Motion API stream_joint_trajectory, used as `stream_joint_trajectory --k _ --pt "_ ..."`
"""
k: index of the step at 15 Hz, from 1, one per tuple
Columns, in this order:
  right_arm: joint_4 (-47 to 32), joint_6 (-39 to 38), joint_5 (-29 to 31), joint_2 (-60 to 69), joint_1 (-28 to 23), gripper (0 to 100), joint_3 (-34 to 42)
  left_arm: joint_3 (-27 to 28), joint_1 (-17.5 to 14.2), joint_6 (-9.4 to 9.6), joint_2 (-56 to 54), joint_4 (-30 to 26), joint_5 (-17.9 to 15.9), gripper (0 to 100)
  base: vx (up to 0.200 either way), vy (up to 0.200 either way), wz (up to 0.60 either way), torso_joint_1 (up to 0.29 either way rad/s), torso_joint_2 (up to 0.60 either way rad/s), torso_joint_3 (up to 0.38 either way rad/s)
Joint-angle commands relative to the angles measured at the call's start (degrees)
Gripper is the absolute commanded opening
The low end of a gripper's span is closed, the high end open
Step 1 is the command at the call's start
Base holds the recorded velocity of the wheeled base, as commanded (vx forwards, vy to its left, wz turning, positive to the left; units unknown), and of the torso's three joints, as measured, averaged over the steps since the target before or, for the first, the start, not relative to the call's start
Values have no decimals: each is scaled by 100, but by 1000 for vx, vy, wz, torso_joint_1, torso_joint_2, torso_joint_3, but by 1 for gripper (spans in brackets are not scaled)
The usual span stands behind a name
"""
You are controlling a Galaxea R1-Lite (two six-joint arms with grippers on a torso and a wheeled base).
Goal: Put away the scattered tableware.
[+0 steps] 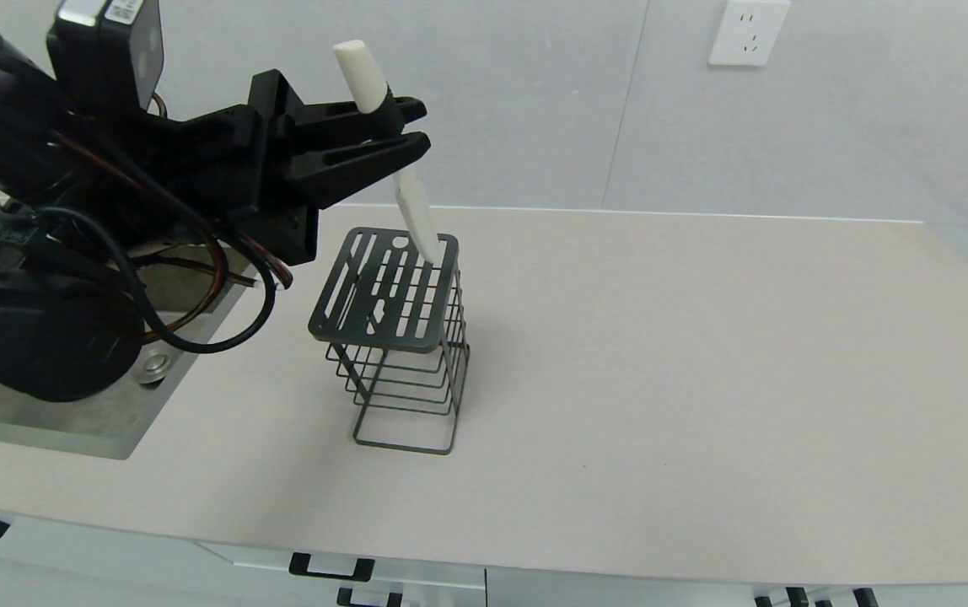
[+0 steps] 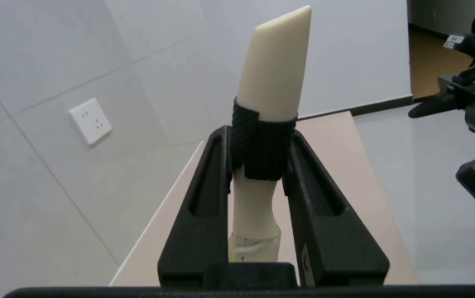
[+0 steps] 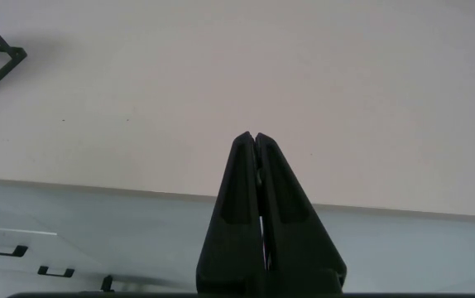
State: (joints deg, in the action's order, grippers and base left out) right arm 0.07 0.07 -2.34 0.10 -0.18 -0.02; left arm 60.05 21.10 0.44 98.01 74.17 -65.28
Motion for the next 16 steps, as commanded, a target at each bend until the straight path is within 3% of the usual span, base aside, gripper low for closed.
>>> stream_joint_trajectory --k 1,9,16 --pt "1 1 -3 -10 1 0 2 -2 -36 0 16 1 -2 0 0 0 0 0 0 0" --pt "1 1 -3 -10 1 0 2 -20 -212 0 104 1 -2 0 0 0 0 0 0 0" --pt "1 1 -3 -10 1 0 -6 -20 -71 0 148 1 -2 0 0 0 0 0 0 0"
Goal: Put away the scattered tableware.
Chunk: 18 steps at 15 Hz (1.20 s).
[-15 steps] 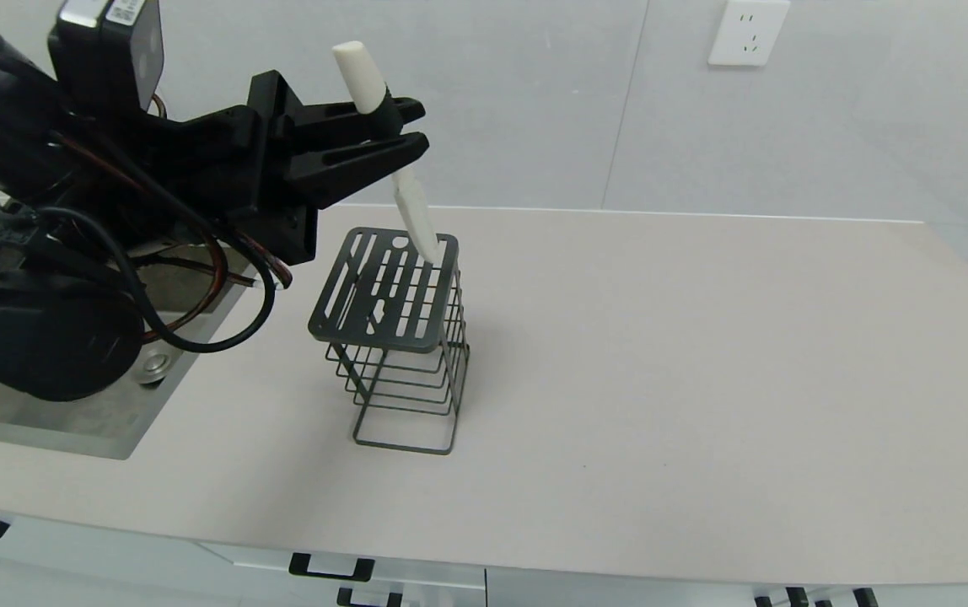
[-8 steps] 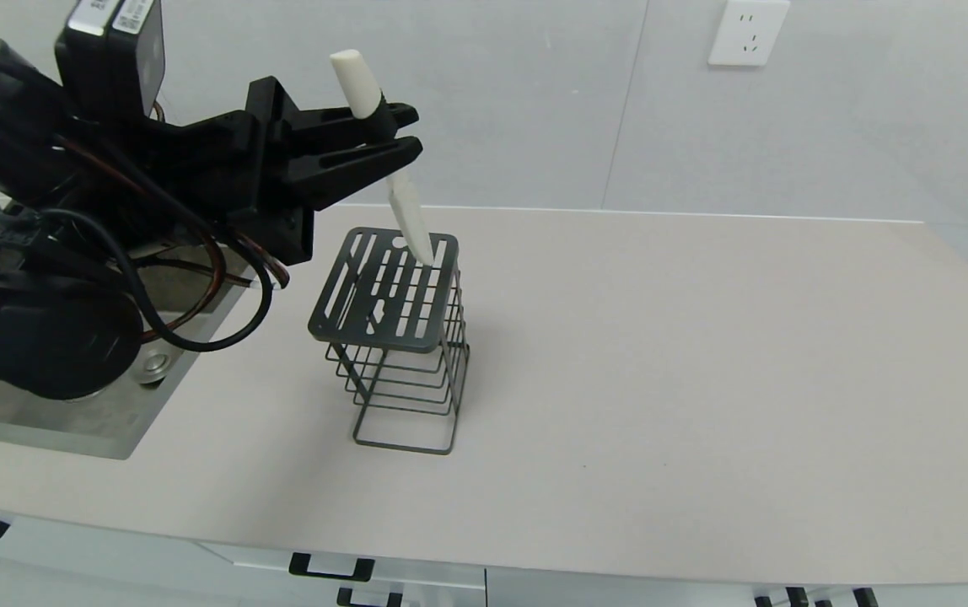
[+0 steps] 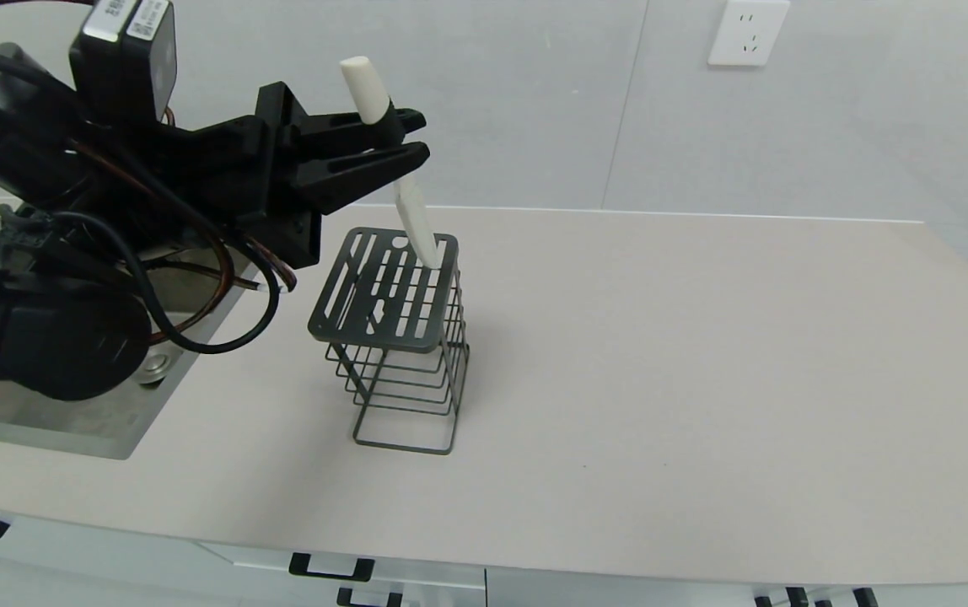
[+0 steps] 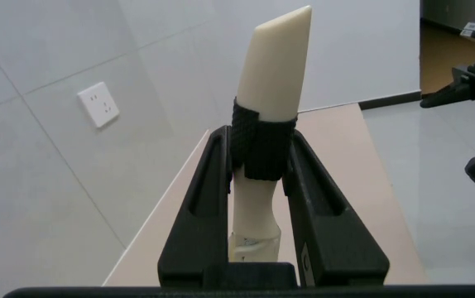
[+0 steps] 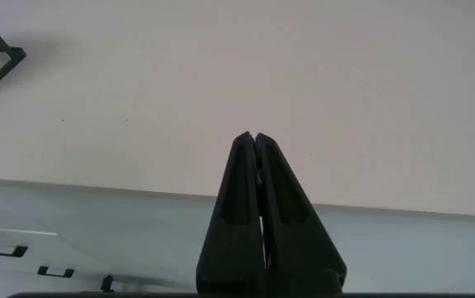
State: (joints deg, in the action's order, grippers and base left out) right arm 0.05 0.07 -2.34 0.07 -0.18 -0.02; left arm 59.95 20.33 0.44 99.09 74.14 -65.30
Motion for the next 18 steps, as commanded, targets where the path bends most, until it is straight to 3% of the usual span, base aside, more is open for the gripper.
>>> stream_joint_trajectory --k 1,18 --pt "4 1 -3 -7 1 0 2 -1 -21 9 67 4 9 0 0 0 0 0 0 0" --pt "4 1 6 -7 1 0 -6 -89 -65 44 515 39 27 0 0 0 0 0 0 0"
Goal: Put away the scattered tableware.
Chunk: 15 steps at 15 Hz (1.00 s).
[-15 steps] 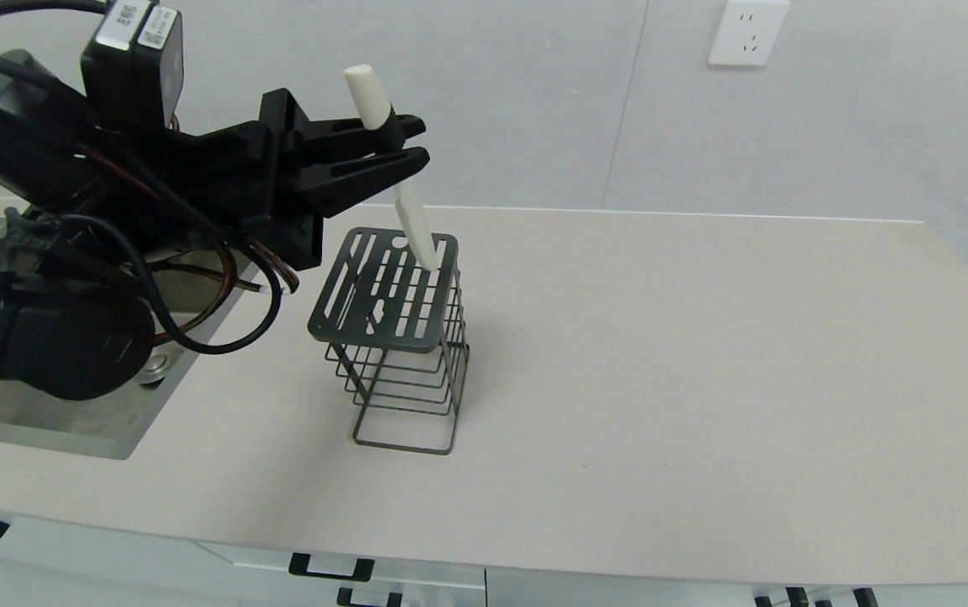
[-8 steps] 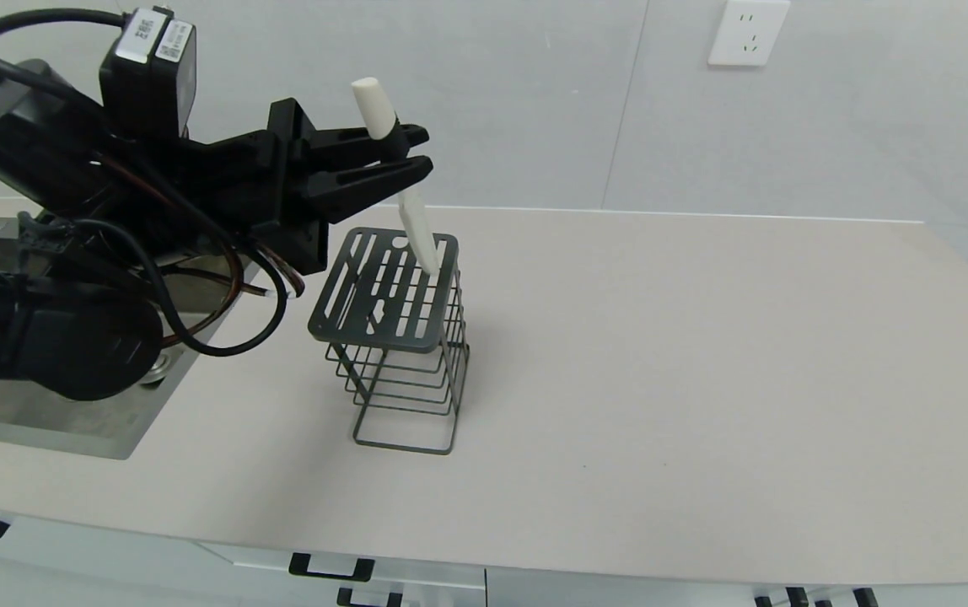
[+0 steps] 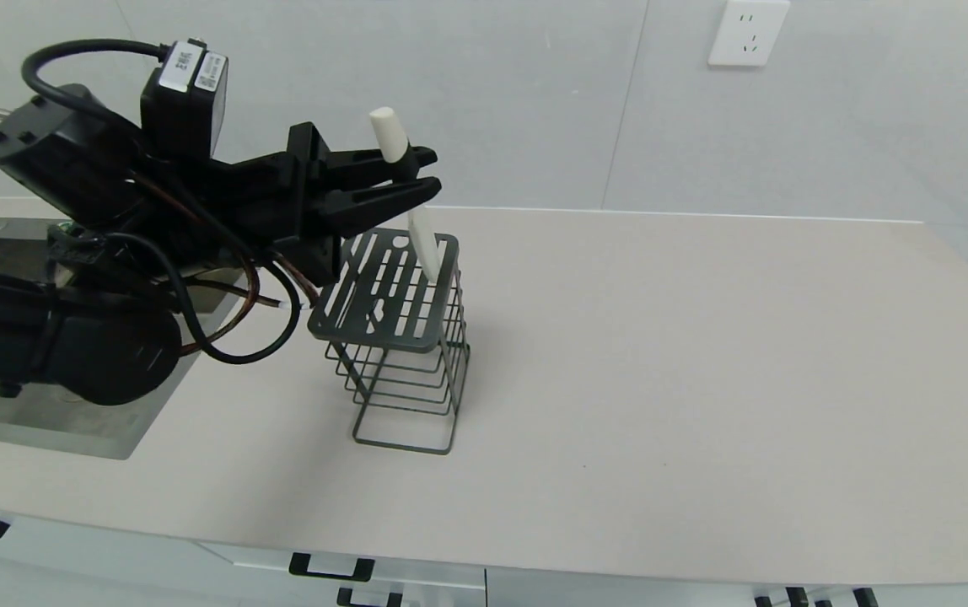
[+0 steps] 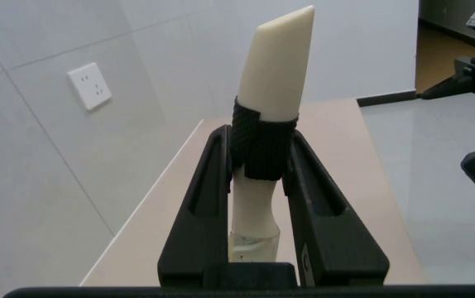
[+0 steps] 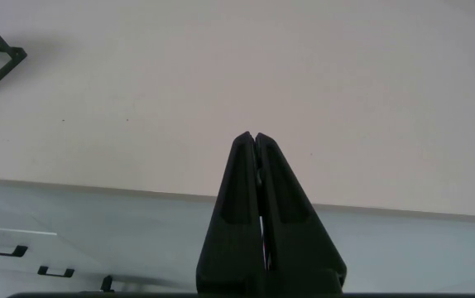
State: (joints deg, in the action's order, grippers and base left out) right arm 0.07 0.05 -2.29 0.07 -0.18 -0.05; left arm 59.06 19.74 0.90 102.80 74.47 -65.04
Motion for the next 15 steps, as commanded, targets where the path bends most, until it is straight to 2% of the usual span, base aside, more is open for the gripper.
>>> stream_joint_trajectory --k 1,15 --pt "1 4 -8 -7 1 0 5 9 -40 -2 214 6 0 0 0 0 0 0 0 0" --pt "1 4 -8 -7 1 0 5 0 -119 15 653 217 9 0 0 0 0 0 0 0"
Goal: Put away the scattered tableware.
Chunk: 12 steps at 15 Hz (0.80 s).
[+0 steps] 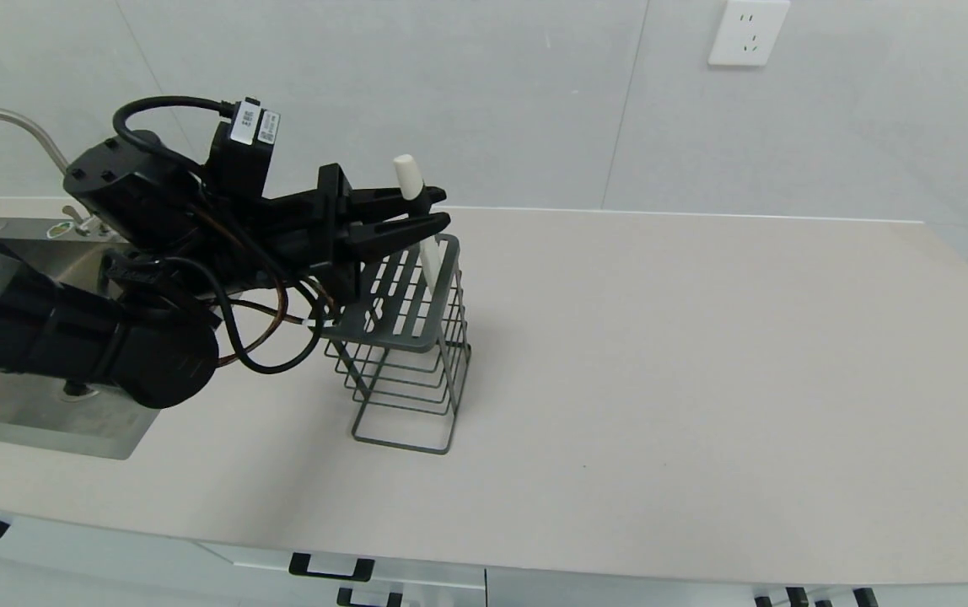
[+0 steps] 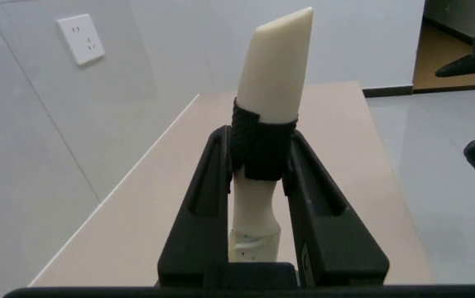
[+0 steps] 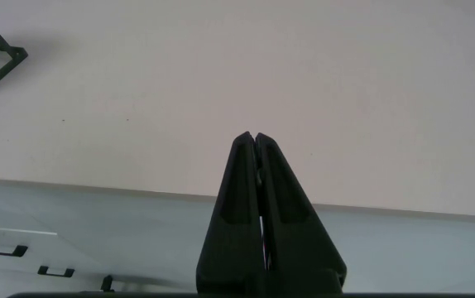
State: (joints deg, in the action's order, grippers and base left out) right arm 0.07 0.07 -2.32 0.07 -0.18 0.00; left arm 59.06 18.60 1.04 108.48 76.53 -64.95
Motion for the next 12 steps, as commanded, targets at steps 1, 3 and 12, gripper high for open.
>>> stream_joint_trajectory --k 1,3,12 --pt "1 1 -6 -7 1 0 0 0 -6 2 103 11 9 0 0 0 0 0 0 0" --pt "1 1 -6 -7 1 0 0 0 -15 2 112 11 9 0 0 0 0 0 0 0" --pt "1 1 -6 -7 1 0 0 -176 -23 2 384 371 167 0 0 0 0 0 0 0"
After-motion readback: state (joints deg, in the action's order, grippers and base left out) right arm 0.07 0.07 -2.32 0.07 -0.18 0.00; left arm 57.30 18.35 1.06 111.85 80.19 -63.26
